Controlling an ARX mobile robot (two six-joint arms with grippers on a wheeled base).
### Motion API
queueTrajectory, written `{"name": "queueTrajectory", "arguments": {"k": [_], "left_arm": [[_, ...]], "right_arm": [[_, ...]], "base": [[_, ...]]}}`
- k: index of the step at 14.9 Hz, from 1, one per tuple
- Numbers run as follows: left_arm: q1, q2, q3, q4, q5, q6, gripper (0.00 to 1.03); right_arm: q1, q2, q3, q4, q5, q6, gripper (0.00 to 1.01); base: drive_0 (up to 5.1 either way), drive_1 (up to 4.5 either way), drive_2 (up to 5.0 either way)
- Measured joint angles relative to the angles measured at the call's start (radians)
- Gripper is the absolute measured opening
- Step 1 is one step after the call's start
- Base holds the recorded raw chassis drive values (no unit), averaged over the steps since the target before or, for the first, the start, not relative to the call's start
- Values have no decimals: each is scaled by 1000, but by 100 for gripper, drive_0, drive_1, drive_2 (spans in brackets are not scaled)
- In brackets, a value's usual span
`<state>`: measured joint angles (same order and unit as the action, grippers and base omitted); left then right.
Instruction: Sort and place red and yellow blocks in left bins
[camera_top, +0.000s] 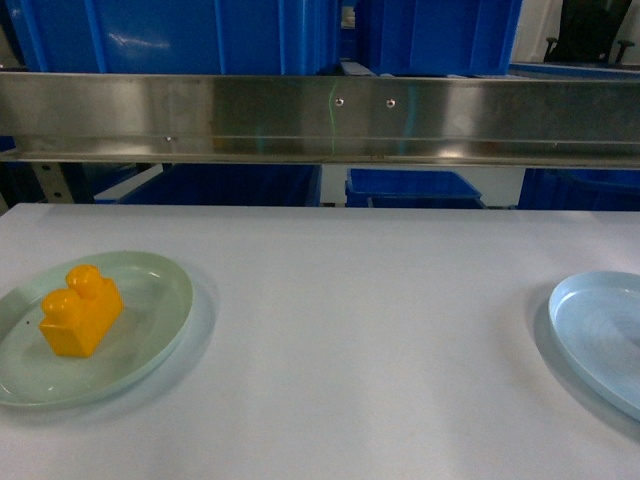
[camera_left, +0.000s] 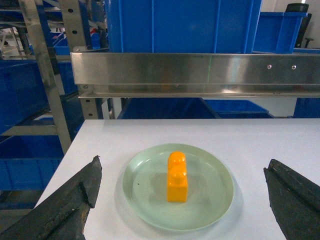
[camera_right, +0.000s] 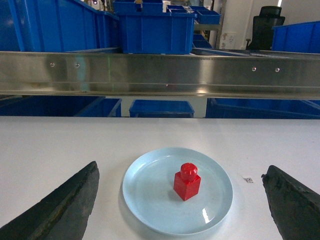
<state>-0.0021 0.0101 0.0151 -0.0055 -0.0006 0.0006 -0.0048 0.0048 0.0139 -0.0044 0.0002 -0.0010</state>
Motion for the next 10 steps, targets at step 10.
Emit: {"name": "queueTrajectory", "arguments": {"k": [10], "left_arm": [[0,0,0,0,0,0,98]], "right_arm": [[0,0,0,0,0,0,98]], "base": [[0,0,0]]}}
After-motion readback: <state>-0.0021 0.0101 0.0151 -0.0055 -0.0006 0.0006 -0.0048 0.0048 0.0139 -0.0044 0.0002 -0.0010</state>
